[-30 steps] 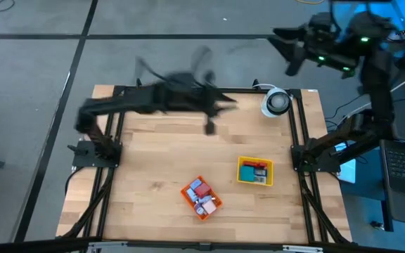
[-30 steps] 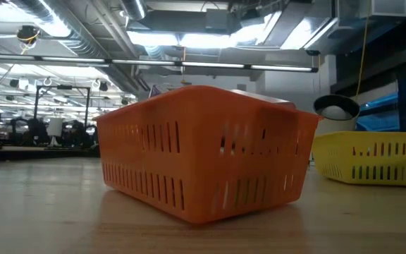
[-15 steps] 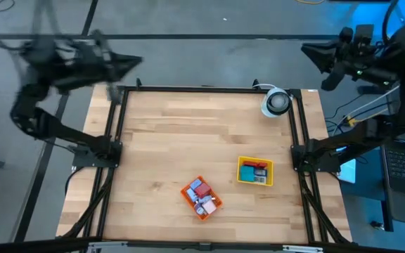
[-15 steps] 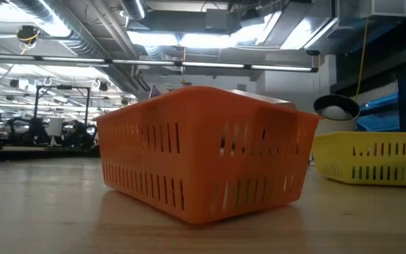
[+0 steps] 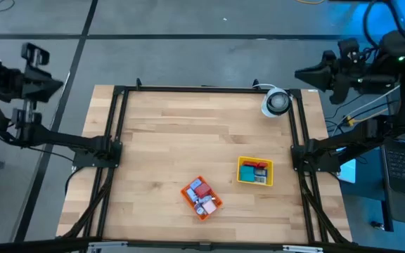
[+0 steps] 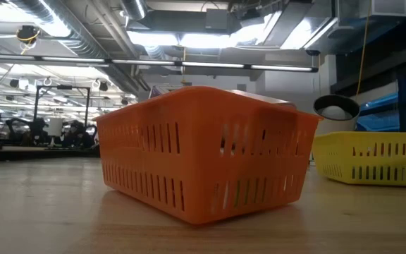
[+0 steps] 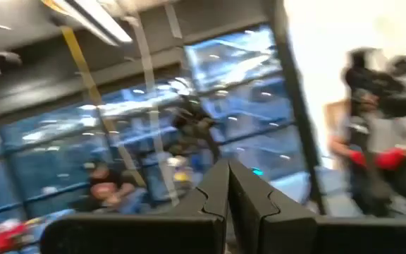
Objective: Pick & Place Office items
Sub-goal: Return to Home Position
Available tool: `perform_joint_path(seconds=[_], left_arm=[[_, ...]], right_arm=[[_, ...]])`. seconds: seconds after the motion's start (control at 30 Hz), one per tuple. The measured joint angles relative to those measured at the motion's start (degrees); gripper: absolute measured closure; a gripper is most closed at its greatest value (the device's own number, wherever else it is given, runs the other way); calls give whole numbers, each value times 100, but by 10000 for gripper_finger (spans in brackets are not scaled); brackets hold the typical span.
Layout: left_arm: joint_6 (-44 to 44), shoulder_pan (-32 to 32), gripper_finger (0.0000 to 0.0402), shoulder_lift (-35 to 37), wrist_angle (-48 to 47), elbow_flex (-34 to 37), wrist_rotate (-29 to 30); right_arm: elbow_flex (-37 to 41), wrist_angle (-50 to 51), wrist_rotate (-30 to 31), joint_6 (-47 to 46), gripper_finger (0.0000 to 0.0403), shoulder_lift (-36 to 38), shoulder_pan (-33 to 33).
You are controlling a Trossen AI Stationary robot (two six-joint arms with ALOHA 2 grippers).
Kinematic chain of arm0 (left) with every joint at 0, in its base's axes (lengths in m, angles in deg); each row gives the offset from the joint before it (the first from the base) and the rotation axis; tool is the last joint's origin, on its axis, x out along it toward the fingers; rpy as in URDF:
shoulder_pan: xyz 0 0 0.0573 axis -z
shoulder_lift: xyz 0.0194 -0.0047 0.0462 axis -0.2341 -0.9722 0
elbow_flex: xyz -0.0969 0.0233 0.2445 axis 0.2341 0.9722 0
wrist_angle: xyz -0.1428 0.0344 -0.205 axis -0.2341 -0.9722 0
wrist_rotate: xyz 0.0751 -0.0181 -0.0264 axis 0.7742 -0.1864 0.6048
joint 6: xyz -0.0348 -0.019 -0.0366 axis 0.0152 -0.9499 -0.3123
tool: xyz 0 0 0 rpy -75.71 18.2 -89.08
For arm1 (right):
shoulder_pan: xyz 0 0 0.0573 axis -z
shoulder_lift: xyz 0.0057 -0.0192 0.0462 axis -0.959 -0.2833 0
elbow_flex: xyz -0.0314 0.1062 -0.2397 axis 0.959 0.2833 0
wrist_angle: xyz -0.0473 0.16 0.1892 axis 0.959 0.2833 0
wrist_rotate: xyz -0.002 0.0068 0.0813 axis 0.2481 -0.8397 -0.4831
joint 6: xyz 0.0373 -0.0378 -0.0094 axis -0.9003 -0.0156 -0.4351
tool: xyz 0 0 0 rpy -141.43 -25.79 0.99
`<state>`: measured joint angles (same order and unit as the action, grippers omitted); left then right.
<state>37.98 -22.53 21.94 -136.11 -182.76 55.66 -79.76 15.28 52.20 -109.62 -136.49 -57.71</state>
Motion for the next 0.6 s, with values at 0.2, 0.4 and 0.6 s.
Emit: perform_joint_path(seconds=[0.2, 0.4, 0.6], left_arm=[[128, 0, 389, 56, -77, 13, -1368], [304, 0, 395, 54, -194, 13, -1850], [220, 0, 394, 66, -224, -12, -1878]], right_arm=[[-29, -888, 393, 1657, 341, 283, -122], [-4, -1431, 995, -62, 341, 374, -126], [-26, -1158, 1674, 901, 338, 585, -130]])
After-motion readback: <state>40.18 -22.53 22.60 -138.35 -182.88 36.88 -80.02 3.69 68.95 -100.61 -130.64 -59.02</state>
